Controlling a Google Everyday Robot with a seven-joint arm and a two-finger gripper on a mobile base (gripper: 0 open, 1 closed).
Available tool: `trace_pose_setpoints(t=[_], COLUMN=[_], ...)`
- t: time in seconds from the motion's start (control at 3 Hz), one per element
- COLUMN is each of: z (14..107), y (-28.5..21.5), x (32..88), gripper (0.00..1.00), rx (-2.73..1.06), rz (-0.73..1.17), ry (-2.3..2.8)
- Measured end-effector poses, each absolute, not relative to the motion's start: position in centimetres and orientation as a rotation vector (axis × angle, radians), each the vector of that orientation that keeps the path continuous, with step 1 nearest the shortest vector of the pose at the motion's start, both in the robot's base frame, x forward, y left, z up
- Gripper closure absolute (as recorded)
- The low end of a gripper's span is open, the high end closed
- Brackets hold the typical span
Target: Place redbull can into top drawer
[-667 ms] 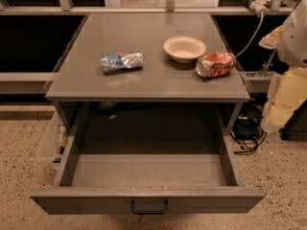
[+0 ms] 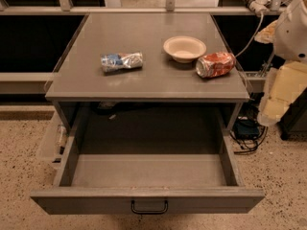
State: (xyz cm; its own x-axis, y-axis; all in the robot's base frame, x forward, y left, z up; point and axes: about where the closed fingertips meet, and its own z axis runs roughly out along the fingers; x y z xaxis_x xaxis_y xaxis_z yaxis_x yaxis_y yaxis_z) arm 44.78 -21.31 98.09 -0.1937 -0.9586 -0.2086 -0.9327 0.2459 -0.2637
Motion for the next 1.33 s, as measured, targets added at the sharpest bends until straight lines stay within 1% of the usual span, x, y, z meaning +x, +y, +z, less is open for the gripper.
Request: trace_pose_setpoints(t=[0.33,0.67,1.0,1.33], z=[99.2,100.5,101.7,102.1], y=[-18.6,-12.6,-6.0,-1.8], x=[48.9,54.8,59.2,61.8], gripper=[0.0,0.0,0.0,0.0], rx=[-1.845,-1.965,-2.025,-2.048], rz=[-0.068,0.048,0.158,0.223], ry=[2.026,1.772,1.55,1.425])
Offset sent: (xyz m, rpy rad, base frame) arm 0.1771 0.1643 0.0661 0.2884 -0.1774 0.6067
